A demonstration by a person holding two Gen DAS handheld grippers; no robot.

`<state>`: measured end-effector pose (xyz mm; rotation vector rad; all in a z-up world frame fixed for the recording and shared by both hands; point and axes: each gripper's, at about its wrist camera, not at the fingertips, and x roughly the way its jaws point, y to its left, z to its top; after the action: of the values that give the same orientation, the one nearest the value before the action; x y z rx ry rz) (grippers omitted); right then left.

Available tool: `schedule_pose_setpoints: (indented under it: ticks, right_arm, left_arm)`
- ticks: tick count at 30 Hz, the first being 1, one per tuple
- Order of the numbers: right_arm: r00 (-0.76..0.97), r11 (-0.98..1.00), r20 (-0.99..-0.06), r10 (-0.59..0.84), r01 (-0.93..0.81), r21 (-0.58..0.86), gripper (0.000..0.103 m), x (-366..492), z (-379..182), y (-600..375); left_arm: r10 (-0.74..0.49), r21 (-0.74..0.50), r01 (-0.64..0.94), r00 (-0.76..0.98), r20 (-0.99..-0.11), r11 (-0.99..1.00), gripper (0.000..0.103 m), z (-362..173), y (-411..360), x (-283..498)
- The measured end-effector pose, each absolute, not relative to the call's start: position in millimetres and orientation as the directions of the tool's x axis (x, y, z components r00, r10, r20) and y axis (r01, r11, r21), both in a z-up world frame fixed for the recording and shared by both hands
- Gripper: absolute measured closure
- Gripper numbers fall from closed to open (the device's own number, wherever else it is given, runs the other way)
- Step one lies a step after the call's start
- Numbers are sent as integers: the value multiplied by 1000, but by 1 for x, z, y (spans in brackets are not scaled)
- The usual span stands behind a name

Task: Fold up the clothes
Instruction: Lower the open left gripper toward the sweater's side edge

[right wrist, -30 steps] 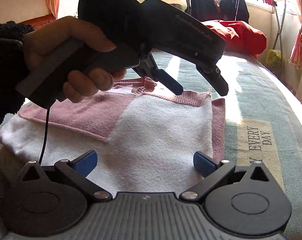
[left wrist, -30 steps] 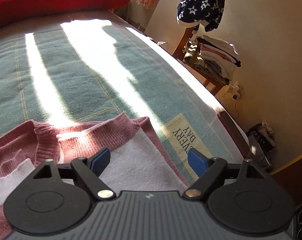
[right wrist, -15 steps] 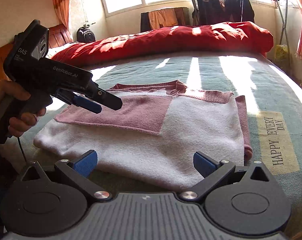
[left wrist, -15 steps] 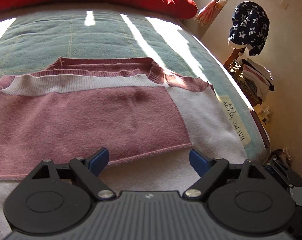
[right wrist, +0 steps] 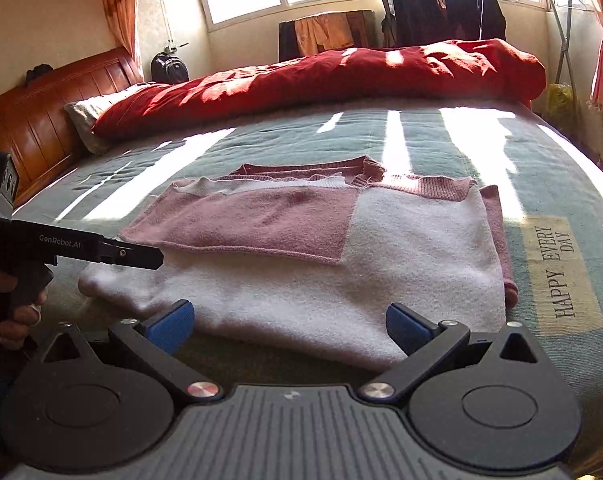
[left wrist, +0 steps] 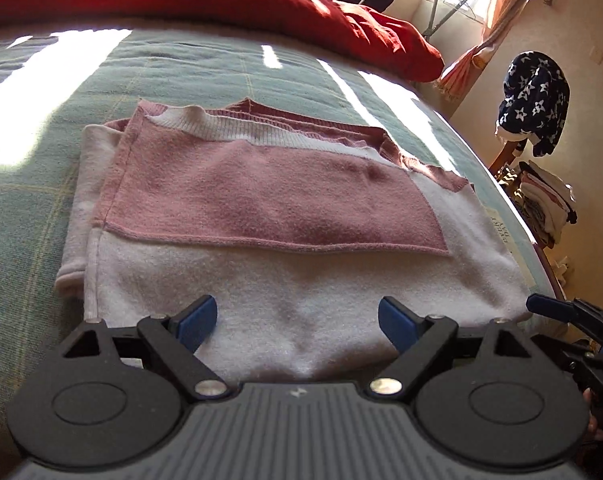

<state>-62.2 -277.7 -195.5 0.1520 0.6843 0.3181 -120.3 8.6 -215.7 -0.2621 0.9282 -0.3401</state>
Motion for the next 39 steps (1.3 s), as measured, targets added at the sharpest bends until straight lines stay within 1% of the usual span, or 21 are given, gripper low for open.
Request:
schedule_pose_setpoints:
  ticks: [4,10,11,19,27,31,36,39]
  right_arm:
    - [710,945,-625,326,-224,239,0,-58,-202,-273]
    - [701,949,-639,316,-218,229,0,-55,-205,-270]
    - [701,949,-640,315,-218,229,0,-54,-205,-270]
    - [700,952,-646,305,-207,225,0,-53,-205,-271]
    - [698,953,-650,300,-200,225,0,-52,-206,-272]
    - [697,955,-654,294,-192,225,0,-51,-207,-273]
    - [702,955,-648,295,-190,229,0,-53,-205,-274]
    - [703,955,-647,294,-190,228,0,-54,-205,-274]
  left_arm:
    - [-370,-321,188,546,-752,928,15,-224,7,-136]
    - [-277,-192,203,606,-746,960,15,-202,-14,-142]
    - [-281,-189,212,609,-742,959,15,-200,-17,-142]
    - [-314,-187,266,598,-737,946,15,-197,-45,-142]
    - [-299,-197,237,559,-773,951,15,-215,-47,-144]
    - [-315,-219,233,565,-763,948,15,-211,-40,-150]
    - [-279,-236,154,631,-724,960,15,-196,-14,-148]
    - [-261,-265,91,637,-725,960,15,-200,5,-148]
